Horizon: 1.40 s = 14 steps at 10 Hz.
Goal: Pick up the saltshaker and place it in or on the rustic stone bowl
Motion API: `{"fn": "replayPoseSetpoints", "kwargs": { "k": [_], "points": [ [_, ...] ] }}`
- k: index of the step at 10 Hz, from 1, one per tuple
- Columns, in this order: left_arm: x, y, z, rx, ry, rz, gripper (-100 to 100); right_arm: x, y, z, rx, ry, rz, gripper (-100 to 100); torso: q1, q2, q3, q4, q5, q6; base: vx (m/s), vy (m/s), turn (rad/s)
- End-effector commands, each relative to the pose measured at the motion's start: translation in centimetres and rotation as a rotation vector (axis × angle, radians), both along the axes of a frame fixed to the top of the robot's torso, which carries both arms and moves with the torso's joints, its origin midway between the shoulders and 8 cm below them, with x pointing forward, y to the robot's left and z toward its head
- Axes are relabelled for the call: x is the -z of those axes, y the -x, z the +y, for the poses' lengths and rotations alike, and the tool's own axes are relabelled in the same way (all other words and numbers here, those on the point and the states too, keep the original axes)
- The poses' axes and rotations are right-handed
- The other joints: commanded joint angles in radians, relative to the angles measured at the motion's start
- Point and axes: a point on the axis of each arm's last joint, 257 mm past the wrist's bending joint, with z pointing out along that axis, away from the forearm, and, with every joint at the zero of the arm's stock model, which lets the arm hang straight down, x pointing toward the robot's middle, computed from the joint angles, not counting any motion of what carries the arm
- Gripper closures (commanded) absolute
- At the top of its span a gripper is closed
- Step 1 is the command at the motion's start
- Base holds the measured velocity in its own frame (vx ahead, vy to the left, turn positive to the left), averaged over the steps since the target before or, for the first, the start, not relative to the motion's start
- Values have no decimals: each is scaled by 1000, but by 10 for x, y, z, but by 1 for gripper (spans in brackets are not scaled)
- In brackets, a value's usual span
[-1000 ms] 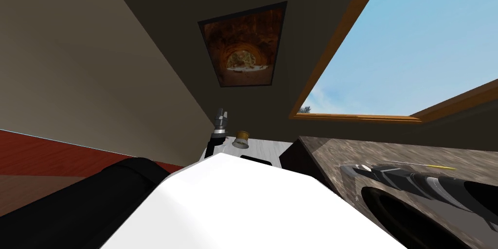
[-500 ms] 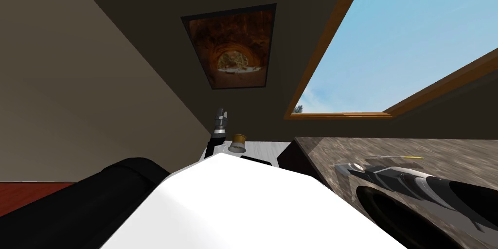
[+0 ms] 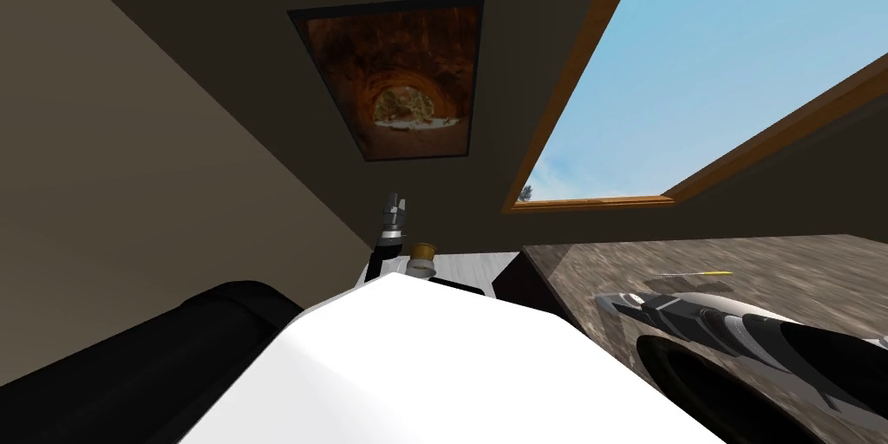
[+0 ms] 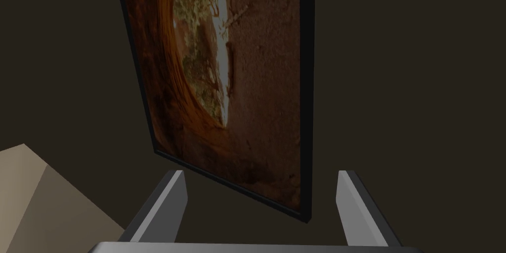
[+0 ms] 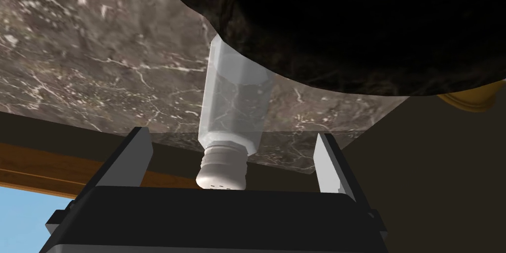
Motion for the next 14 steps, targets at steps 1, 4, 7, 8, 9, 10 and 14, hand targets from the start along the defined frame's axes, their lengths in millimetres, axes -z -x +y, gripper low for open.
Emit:
{"fn": "replayPoseSetpoints", "kwargs": {
  "k": [1,4,7,8,9,10,14],
  "points": [
    [0,0,0,0,0,0,0,3,-1,8,-25,1,-3,-100,0,0,0,0,0,0,120,6,-164],
    [0,0,0,0,0,0,0,2,0,5,-16,1,-2,100,0,4,2,1,0,-1,21,4,-8],
    [0,0,0,0,0,0,0,2,0,5,-18,1,-1,100,-1,4,2,1,-1,-1,0,0,0],
    [0,0,0,0,0,0,0,2,0,5,-17,1,-1,0,-1,4,2,1,-1,-1,0,0,0],
    [0,0,0,0,0,0,0,-1,-1,-2,6,1,0,100,-1,5,2,1,-1,-1,-97,-7,203],
    [0,0,0,0,0,-1,0,-3,-1,-7,21,1,1,100,-2,8,4,1,-1,-3,-138,4,227],
    [0,0,0,0,0,0,0,-13,-4,-27,81,1,1,100,-1,12,7,3,-1,-1,-122,6,141]
  ]
}}
